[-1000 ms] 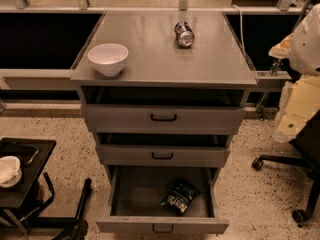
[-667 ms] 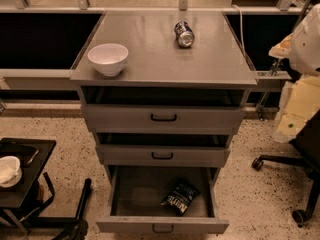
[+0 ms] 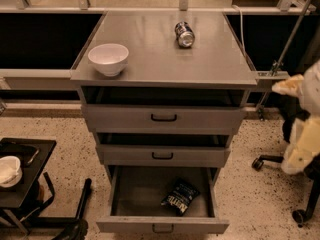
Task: Pick blue chip bag from bottom drawer and place on counter
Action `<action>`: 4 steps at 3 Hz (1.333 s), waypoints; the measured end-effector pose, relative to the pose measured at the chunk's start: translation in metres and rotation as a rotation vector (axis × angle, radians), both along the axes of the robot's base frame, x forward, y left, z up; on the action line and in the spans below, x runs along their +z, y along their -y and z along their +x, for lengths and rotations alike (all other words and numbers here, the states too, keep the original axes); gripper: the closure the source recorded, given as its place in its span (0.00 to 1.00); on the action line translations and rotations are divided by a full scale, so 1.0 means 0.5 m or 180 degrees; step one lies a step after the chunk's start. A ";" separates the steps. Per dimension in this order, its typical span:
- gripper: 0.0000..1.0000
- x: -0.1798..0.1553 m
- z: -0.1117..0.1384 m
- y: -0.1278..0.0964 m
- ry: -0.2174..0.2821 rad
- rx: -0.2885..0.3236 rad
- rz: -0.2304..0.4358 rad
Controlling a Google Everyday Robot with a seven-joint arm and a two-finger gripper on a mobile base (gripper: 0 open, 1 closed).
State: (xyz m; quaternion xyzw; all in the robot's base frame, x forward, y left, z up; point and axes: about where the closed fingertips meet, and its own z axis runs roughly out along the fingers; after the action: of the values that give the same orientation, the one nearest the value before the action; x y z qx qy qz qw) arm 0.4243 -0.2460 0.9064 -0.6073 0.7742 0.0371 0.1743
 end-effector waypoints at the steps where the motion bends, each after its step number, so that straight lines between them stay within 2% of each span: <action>1: 0.00 -0.176 -0.053 0.064 -0.0229 0.0046 0.0379; 2: 0.00 -0.369 -0.090 0.073 -0.0598 0.0215 0.0433; 3: 0.00 -0.561 -0.102 0.061 -0.0905 0.0426 0.0234; 4: 0.00 -0.671 -0.066 0.037 -0.0847 0.0494 0.0103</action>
Offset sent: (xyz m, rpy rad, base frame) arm -0.0744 -0.0550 -0.3183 0.0896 0.3654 0.1427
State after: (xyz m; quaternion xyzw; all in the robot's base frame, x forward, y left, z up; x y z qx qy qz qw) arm 0.3913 -0.2647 0.5710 -0.6521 0.7405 0.1431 0.0766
